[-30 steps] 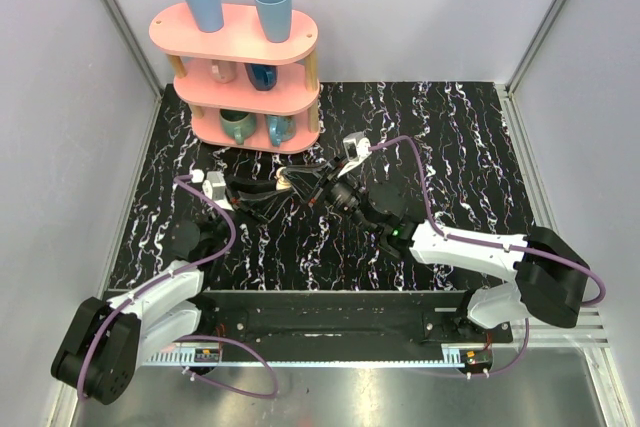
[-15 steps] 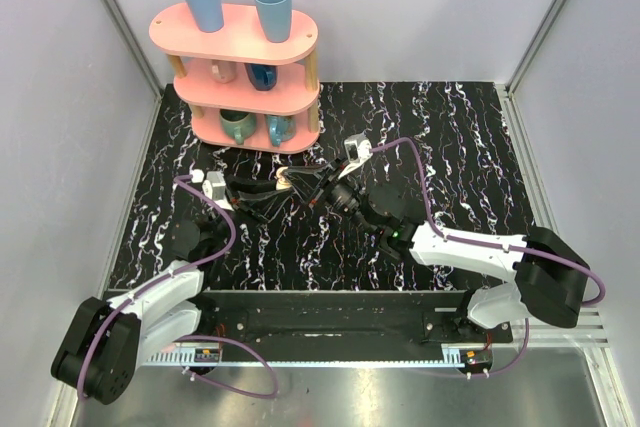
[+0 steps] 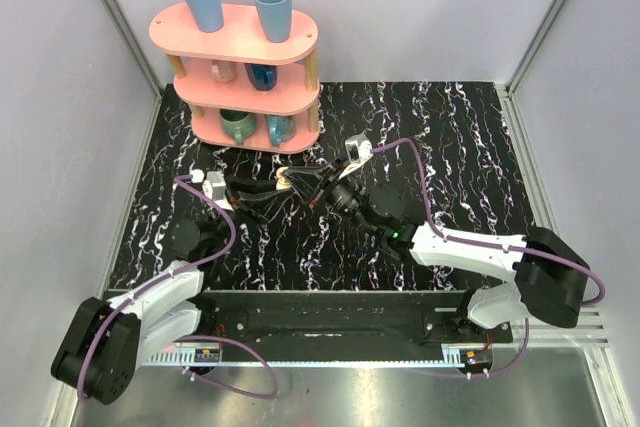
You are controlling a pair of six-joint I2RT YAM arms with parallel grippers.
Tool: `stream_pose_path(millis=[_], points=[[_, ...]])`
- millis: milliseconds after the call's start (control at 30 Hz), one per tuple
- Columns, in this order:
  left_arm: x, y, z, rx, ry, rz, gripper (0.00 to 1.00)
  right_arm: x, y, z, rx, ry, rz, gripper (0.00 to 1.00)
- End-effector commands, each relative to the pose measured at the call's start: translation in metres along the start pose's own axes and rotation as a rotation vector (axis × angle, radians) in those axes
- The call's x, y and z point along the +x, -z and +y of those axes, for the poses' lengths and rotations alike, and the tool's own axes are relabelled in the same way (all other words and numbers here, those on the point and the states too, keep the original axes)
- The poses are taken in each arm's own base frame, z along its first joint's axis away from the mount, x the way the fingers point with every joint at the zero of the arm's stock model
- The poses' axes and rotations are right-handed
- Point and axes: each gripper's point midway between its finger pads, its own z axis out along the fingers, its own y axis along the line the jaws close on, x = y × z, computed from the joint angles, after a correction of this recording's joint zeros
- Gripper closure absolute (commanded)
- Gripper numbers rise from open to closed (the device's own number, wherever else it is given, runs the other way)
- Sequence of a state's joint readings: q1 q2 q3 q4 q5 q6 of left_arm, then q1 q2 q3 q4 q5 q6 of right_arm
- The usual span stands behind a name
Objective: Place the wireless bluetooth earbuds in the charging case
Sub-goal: Place the earbud in the charging case.
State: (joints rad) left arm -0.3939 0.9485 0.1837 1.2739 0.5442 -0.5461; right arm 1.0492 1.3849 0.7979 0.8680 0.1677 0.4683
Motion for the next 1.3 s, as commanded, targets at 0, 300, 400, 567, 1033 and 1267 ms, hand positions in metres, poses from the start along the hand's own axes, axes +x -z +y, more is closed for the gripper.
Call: stream_pose_path(millis=[0,300,400,567,1033,1267], points=[[-0.08,0.002,-0.046,0.164,-0.228,-0.317,1.0,-0.019,0.001,0.021,-0.045,0.003,-0.039,0.79],[-0.08,0.002,-0.045,0.163,-0.227,-0.318,1.0,-0.018,-0.002,0.027,-0.07,-0.016,-0.039,0.79],[-0.081,0.003,-0.046,0.163,-0.228,-0.321,1.0,-0.015,-0.002,0.025,-0.067,-0.019,-0.031,0.79],[-0.082,0.003,-0.046,0.164,-0.232,-0.326,1.0,0.001,0.005,0.016,-0.041,-0.01,0.005,0.79],[-0.083,0.002,-0.049,0.177,-0.236,-0.324,1.0,0.017,0.006,0.01,-0.013,0.019,0.077,0.77],[-0.083,0.001,-0.049,0.183,-0.234,-0.32,1.0,0.011,0.004,0.003,0.033,0.062,0.073,0.69]])
